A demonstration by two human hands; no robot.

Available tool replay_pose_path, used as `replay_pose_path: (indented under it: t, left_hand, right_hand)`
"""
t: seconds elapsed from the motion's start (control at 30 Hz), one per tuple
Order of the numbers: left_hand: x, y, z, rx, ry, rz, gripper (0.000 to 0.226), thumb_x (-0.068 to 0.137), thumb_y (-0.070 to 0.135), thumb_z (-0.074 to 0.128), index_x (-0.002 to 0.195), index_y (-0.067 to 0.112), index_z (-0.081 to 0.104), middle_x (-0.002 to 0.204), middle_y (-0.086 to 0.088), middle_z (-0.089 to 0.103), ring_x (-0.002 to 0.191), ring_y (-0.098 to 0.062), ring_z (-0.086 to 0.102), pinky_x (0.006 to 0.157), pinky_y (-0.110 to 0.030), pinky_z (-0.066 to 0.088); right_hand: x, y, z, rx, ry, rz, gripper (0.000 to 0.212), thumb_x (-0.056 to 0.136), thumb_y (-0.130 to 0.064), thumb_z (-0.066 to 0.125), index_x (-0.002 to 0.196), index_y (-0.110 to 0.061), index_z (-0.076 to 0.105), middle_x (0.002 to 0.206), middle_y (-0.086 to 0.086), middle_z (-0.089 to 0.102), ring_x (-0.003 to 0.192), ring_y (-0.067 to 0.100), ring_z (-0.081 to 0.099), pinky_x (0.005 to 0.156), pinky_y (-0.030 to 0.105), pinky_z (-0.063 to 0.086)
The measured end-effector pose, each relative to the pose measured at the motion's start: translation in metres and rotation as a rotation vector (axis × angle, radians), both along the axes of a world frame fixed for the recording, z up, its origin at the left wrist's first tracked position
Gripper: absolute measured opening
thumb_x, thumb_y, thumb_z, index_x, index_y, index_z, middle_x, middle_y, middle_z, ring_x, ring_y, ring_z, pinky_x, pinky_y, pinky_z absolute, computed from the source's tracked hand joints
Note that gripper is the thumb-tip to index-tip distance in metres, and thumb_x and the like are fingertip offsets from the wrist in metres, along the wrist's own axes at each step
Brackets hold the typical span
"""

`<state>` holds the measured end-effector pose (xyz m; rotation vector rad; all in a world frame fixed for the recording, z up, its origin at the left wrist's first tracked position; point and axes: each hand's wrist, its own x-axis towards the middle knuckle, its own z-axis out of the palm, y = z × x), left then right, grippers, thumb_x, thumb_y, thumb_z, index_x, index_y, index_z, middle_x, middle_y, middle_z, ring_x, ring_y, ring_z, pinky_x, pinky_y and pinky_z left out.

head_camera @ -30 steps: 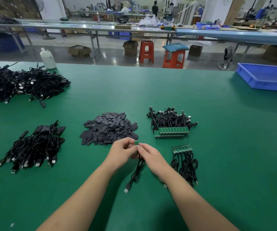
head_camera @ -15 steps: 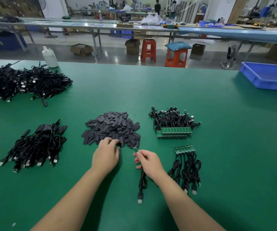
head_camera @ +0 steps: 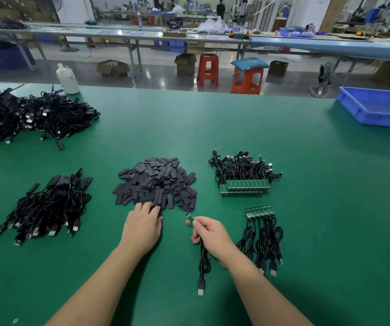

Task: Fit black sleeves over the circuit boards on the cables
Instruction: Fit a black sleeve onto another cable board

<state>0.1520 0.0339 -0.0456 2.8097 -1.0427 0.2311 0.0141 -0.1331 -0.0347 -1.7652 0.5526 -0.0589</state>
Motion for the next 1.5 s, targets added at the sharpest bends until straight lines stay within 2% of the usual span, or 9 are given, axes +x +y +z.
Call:
replay_pose_path:
  t: [0.23,0.4,0.5,0.67,0.83,0.97,1.07,1.17,1.5]
  left_hand:
    - [-0.001,0.005,0.008,-0.103,-0.051,0.019,0.014,0.088,0.02,0.067,0.082,0.009,0.074,0.083,-0.006,0.067,0.081,-0.03,0.053,0.067,-0.037,0.048]
    - [0.011,0.001,0.015,-0.158,0.012,0.124,0.038,0.086,0.012,0.064,0.124,0.009,0.063,0.122,-0.012,0.06,0.106,-0.034,0.051,0.083,-0.044,0.049]
    - [0.026,0.002,0.015,-0.067,0.126,0.203,0.046,0.096,0.018,0.052,0.142,0.017,0.048,0.137,-0.006,0.052,0.119,-0.029,0.045,0.093,-0.039,0.045]
    - [0.042,0.006,0.013,-0.113,0.211,0.235,0.025,0.095,0.024,0.059,0.118,0.02,0.067,0.11,-0.003,0.059,0.107,-0.026,0.053,0.084,-0.038,0.05]
    - [0.047,0.011,0.014,-0.168,0.243,0.258,0.017,0.09,0.032,0.068,0.104,0.022,0.07,0.107,0.0,0.056,0.106,-0.024,0.053,0.08,-0.037,0.05]
    - [0.045,0.014,0.018,-0.229,0.198,0.252,0.011,0.091,0.026,0.067,0.098,0.019,0.071,0.107,-0.001,0.061,0.104,-0.024,0.053,0.08,-0.038,0.05]
    - [0.034,0.014,0.026,-0.37,0.05,0.186,0.006,0.089,0.014,0.067,0.093,0.013,0.07,0.094,-0.003,0.067,0.089,-0.022,0.058,0.077,-0.037,0.051]
    - [0.009,0.01,0.031,-0.481,0.175,0.094,0.006,0.092,0.017,0.062,0.095,0.022,0.061,0.079,0.008,0.066,0.067,-0.007,0.06,0.061,-0.028,0.051]
    - [-0.013,0.005,0.007,-0.025,0.323,-0.227,0.029,0.099,0.034,0.053,0.121,0.018,0.064,0.105,0.003,0.053,0.096,-0.02,0.06,0.083,-0.03,0.046]
  right_hand:
    - [0.0,0.001,0.002,-0.04,0.009,0.044,0.025,0.103,-0.027,0.047,0.088,-0.032,0.066,0.092,-0.004,0.074,0.069,0.003,0.066,0.076,0.017,0.048]
    - [0.0,0.0,0.002,-0.054,0.014,0.066,0.026,0.104,-0.025,0.047,0.089,-0.034,0.066,0.092,0.005,0.073,0.069,0.004,0.065,0.09,0.033,0.055]
    - [0.001,0.0,0.002,-0.054,0.015,0.073,0.024,0.104,-0.024,0.047,0.1,-0.024,0.07,0.074,-0.006,0.067,0.068,0.004,0.064,0.088,0.032,0.055]
    - [0.001,-0.001,0.003,-0.041,0.014,0.077,0.024,0.103,-0.024,0.05,0.112,-0.02,0.072,0.074,-0.01,0.065,0.07,0.004,0.064,0.09,0.03,0.055]
    - [0.001,-0.006,0.002,0.03,0.005,0.084,0.027,0.099,-0.022,0.058,0.124,-0.022,0.068,0.089,-0.004,0.072,0.075,0.001,0.066,0.081,0.016,0.053]
    - [0.0,-0.008,0.001,0.071,0.001,0.089,0.025,0.097,-0.024,0.063,0.121,-0.025,0.07,0.098,0.0,0.075,0.079,0.004,0.069,0.085,0.02,0.055]
    - [-0.001,-0.008,0.001,0.084,0.003,0.092,0.024,0.096,-0.024,0.064,0.12,-0.026,0.071,0.098,-0.001,0.075,0.08,0.004,0.069,0.085,0.02,0.055]
    - [-0.001,-0.008,0.001,0.095,0.002,0.086,0.024,0.096,-0.023,0.065,0.119,-0.025,0.071,0.096,0.0,0.075,0.079,0.004,0.068,0.083,0.019,0.055]
    - [0.003,-0.006,-0.001,0.026,0.06,0.086,0.034,0.102,-0.029,0.051,0.099,-0.001,0.071,0.072,-0.009,0.065,0.059,0.003,0.059,0.07,0.019,0.053]
